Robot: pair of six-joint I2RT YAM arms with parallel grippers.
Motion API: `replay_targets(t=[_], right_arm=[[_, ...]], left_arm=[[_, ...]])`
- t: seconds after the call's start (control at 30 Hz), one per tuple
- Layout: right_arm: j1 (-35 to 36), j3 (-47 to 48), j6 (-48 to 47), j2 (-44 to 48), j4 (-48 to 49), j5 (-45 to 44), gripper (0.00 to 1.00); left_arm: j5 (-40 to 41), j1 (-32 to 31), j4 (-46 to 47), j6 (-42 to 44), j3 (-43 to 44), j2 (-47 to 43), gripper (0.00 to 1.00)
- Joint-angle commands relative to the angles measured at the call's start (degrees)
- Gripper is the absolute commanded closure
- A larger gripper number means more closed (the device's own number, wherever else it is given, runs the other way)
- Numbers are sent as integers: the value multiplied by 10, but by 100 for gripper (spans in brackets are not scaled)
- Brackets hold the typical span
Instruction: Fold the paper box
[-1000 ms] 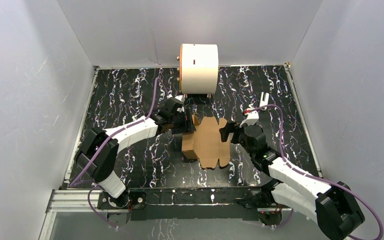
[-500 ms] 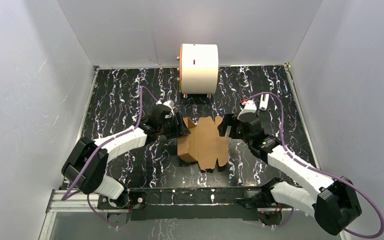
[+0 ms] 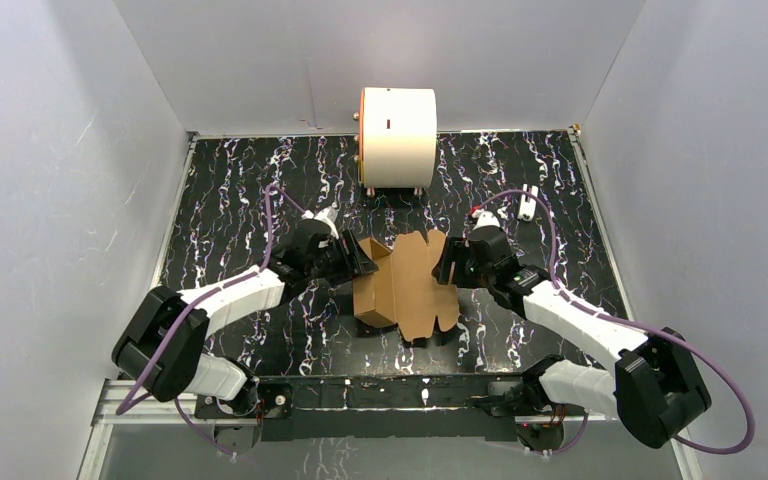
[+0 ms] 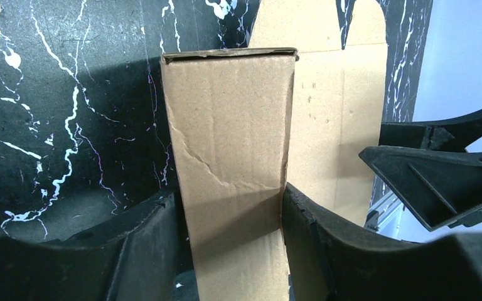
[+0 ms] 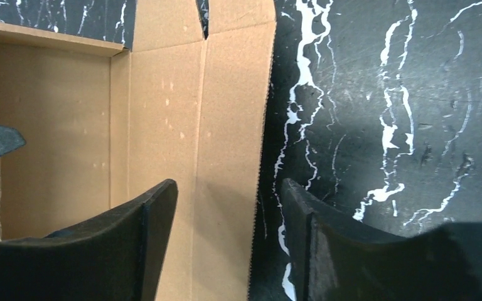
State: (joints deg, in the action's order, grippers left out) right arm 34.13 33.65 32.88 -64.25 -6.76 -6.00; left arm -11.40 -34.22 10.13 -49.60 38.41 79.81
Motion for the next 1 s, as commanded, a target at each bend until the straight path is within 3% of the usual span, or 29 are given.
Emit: replay_targets(t=[0.0,0.3,0.53,0.7,0.97], right_arm=[[-3,17,4,-6,34,43,36],[-2,58,-52,-12,10,78,78],[-2,98,-113,-21,-2,116,97],[-2,161,-194,-36,-28,127,100],[-2,273,-363,-88,-75,213,100]], left_arm=[[-14,4,42,-21,-14,-31,48],[-9,6,74,-28,-38,-44,47],[35,6,56,13,-44,-84,29],[114,6,5,72,-49,-156,15],[228,7,-78,189,-36,-266,12]])
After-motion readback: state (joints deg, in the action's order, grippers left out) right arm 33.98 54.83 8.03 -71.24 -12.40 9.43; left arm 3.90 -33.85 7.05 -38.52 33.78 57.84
